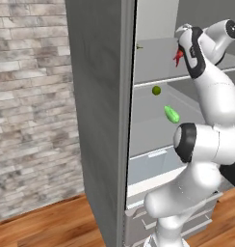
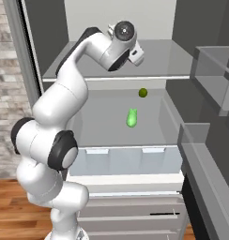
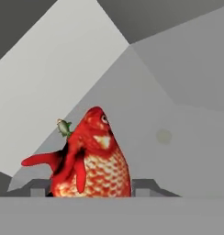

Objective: Transport the fish and corn to the fridge. Place the fish on the rack containing meat and place the corn on the rack containing the vegetable, ensuring meats and vegetables are on different racks.

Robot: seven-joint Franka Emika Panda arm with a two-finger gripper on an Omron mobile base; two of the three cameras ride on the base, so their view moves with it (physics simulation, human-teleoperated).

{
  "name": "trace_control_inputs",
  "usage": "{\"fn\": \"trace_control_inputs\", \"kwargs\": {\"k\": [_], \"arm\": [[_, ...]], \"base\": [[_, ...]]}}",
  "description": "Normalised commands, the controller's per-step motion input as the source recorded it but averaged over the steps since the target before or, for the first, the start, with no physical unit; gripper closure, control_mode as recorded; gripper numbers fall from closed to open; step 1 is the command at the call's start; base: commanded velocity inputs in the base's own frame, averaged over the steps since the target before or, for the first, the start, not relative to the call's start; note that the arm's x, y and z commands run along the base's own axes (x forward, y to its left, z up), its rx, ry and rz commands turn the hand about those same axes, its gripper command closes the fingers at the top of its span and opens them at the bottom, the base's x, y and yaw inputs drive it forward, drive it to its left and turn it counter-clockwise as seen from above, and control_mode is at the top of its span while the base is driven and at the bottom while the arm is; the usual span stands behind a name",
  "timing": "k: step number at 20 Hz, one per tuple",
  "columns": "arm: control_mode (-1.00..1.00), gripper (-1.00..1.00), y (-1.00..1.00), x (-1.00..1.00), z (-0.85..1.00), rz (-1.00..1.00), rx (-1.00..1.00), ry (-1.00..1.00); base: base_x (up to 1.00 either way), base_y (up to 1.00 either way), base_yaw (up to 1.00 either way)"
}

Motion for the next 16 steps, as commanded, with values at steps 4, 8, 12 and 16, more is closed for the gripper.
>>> {"fn": "trace_control_inputs", "kwargs": {"k": [4, 8, 12, 16], "arm": [[-1.0, -1.0, 0.02, 0.52, -0.64, 0.0, 0.0, 0.0], [-1.0, -1.0, 0.02, 0.53, -0.36, 0.0, 0.0, -0.06], [-1.0, -1.0, 0.03, 0.45, -0.23, 0.0, 0.0, -0.14], [-1.0, -1.0, 0.03, 0.31, -0.05, 0.0, 0.0, -0.12]], "base": [[0.0, 0.0, 0.0], [0.0, 0.0, 0.0], [0.0, 0.0, 0.0], [0.0, 0.0, 0.0]]}}
